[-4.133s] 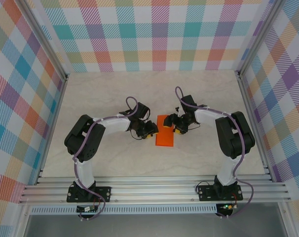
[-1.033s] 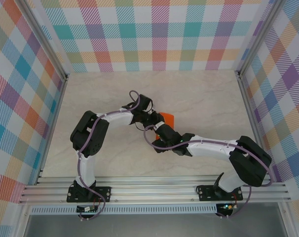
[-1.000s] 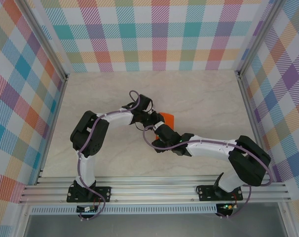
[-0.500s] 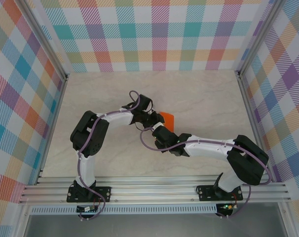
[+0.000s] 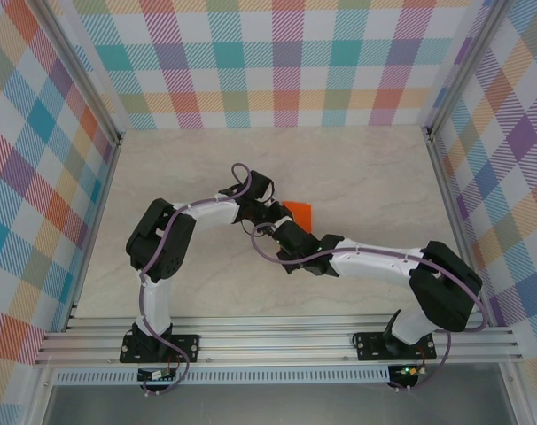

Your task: Fold a paper plane with a square sheet of paper (pick it up from the middle)

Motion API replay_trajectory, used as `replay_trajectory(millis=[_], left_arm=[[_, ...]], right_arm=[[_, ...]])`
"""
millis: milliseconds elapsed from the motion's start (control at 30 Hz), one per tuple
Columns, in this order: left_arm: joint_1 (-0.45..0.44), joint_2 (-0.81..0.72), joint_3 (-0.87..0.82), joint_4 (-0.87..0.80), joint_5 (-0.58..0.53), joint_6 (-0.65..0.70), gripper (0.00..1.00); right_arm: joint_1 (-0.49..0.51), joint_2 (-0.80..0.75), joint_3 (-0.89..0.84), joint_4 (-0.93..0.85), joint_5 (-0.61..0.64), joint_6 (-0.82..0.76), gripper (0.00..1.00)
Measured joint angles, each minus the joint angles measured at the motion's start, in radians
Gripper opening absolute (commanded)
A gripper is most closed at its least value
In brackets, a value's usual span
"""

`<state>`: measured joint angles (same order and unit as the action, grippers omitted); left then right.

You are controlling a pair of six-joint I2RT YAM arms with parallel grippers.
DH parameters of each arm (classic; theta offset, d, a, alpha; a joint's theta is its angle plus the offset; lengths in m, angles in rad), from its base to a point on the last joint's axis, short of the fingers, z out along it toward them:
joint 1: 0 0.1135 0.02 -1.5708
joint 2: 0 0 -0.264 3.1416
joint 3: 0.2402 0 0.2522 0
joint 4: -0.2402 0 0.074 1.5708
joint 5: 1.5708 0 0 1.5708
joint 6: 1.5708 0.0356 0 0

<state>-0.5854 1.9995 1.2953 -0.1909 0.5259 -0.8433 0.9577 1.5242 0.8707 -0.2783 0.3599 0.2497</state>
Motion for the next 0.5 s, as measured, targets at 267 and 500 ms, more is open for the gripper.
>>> replay_trajectory(millis=[267,500], left_arm=[[0.000,-0.077,-0.005,-0.074,-0.121,0.019,0.52],[0.000,-0.179,-0.059,-0.099,-0.229,0.021,0.53]], right_arm=[[-0.117,0.001,0.000,0.015,-0.218,0.008,0.04],[-0.248,0.027,0.000,0.058,-0.428,0.026,0.06]])
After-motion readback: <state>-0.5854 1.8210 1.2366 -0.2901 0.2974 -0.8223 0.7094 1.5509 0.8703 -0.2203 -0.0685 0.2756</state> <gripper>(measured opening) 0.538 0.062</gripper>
